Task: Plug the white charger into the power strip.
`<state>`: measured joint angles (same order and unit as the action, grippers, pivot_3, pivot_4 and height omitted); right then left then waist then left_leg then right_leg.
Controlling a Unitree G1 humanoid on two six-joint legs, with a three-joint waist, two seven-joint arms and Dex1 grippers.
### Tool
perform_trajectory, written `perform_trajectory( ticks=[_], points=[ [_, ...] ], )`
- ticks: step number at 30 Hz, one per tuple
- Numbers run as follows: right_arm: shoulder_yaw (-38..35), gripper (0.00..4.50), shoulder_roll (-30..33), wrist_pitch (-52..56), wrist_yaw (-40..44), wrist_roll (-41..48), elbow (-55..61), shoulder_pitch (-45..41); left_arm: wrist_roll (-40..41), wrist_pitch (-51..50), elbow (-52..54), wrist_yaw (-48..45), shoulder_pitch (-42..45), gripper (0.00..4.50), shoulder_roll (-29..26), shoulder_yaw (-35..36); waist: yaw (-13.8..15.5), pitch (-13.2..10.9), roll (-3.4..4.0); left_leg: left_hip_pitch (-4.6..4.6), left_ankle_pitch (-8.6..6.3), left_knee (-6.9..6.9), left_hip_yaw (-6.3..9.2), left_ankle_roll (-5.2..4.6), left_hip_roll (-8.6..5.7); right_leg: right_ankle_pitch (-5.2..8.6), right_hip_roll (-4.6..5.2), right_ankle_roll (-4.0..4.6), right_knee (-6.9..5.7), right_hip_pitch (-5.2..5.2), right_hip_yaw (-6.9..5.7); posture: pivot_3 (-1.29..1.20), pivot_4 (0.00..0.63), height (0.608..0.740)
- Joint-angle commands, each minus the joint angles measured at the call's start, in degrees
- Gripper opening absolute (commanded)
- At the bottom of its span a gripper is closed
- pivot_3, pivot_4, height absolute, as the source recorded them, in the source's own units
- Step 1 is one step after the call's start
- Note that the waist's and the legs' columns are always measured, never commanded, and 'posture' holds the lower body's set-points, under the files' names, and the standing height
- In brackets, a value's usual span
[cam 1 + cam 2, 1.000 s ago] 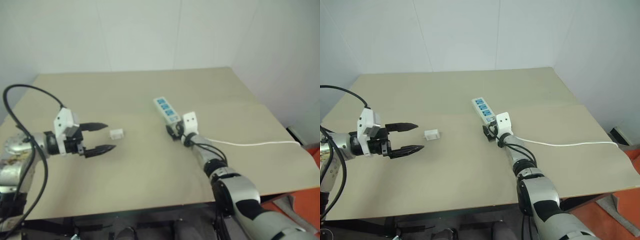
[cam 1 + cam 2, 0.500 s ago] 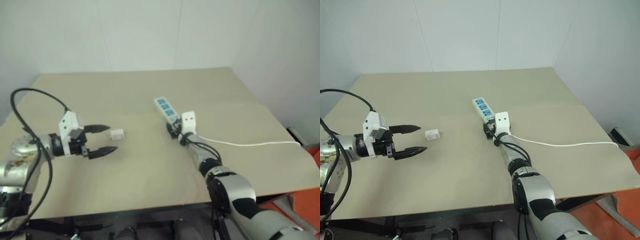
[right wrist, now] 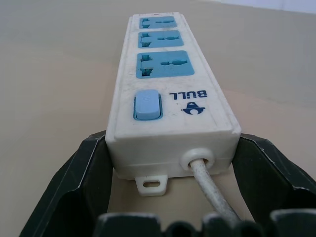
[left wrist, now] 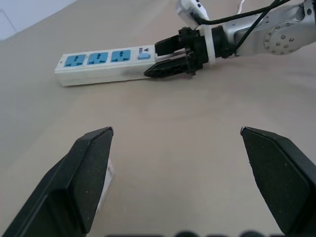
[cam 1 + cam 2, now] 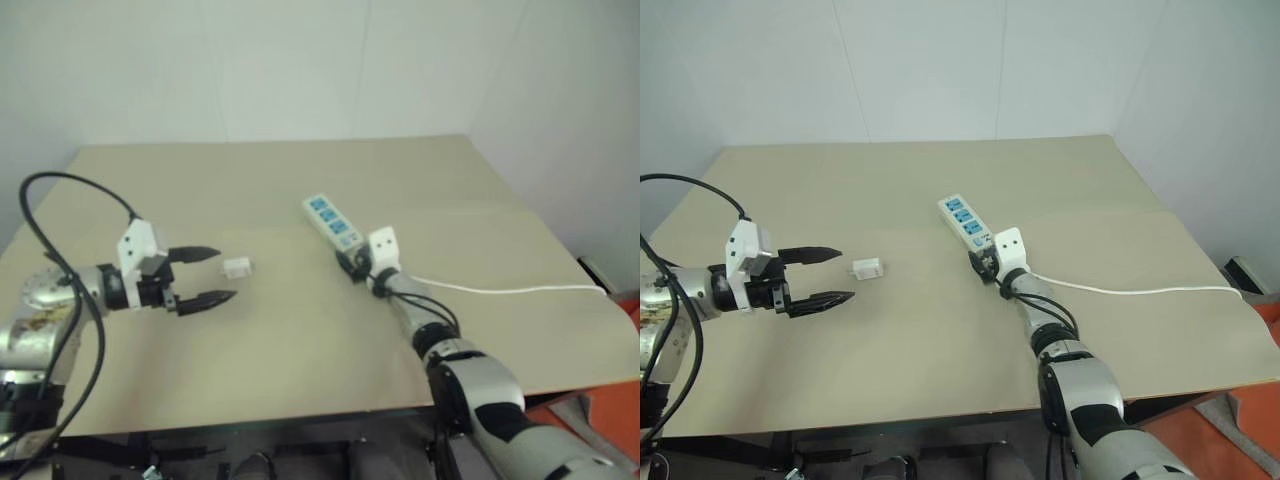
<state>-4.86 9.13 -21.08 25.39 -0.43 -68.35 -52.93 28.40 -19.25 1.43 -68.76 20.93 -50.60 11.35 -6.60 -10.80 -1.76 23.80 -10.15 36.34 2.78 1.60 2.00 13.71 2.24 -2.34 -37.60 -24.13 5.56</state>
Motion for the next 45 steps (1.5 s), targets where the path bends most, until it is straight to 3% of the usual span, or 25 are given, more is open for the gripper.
perform_trajectory(
  ticks=[1, 6, 12, 17, 23, 31, 45],
  points=[
    [-2.3, 3.43, 5.4, 1.1, 11.5, 5.7, 9.9, 4.5, 1.0, 0.1, 0.9, -0.7, 2.1, 4.50, -1.7, 1.8, 0.5, 0.0, 0.00, 0.02, 0.00, 0.00, 0.00, 0.00, 0.00, 0.00, 0.01, -0.01, 0.04, 0.00, -0.01, 0.00, 0.150, 0.740],
    [-1.3, 3.43, 15.0, 9.8, 28.8, 12.3, 29.3, 17.5, 0.5, 0.5, -1.6, -3.6, 7.1, 4.50, -2.4, -0.7, 1.6, 0.0, 0.00, 0.04, 0.00, -0.02, -0.02, 0.00, -0.01, 0.02, 0.02, -0.02, 0.07, -0.01, -0.03, 0.00, 0.150, 0.740],
    [1.2, 3.43, 24.4, 16.2, 46.7, 18.8, 44.8, 27.0, -9.5, 5.8, -16.3, -18.0, 25.7, 4.50, -6.2, -13.4, 1.2, 0.0, 0.00, -0.05, 0.01, 0.10, -0.07, 0.01, -0.03, 0.27, -0.03, -0.50, -0.06, 0.03, 0.03, 0.00, 0.150, 0.740],
    [5.0, 3.43, 22.8, 16.8, 50.7, 19.5, 50.7, 26.7, -21.1, 15.5, -38.0, -23.7, 48.4, 4.50, 0.6, -24.7, 1.1, 0.0, -0.03, -0.24, 0.02, 0.19, -0.04, 0.02, -0.01, 0.29, -0.17, -0.48, -0.24, 0.13, 0.10, 0.00, 0.150, 0.740],
    [8.9, 3.43, 18.7, 13.6, 51.8, 16.9, 46.0, 22.9, -30.4, 26.4, -58.0, -23.7, 62.8, 4.50, 10.7, -31.1, 1.1, -0.1, -0.03, 0.07, 0.02, 0.27, -0.03, 0.01, -0.03, 0.29, -0.15, -0.49, -0.12, -0.04, 0.13, 0.00, 0.150, 0.740],
    [11.6, 3.43, 14.8, 9.8, 52.1, 13.8, 38.2, 18.3, -44.2, 30.6, -71.6, -22.5, 69.9, 4.50, 17.2, -40.0, 1.1, -0.2, -0.05, 0.36, 0.01, 0.29, 0.08, 0.00, -0.06, 0.30, -0.13, -0.51, -0.11, -0.24, 0.04, 0.00, 0.150, 0.740],
    [13.4, 3.43, 12.6, 6.6, 50.4, 10.4, 33.6, 17.0, -60.1, 28.5, -78.4, -8.5, 69.0, 4.50, 23.7, -45.8, 0.9, -0.3, -0.08, 0.32, 0.01, 0.44, 0.13, 0.01, -0.07, 0.31, -0.14, -0.56, -0.37, -0.23, 0.04, 0.00, 0.150, 0.740]
  ],
)
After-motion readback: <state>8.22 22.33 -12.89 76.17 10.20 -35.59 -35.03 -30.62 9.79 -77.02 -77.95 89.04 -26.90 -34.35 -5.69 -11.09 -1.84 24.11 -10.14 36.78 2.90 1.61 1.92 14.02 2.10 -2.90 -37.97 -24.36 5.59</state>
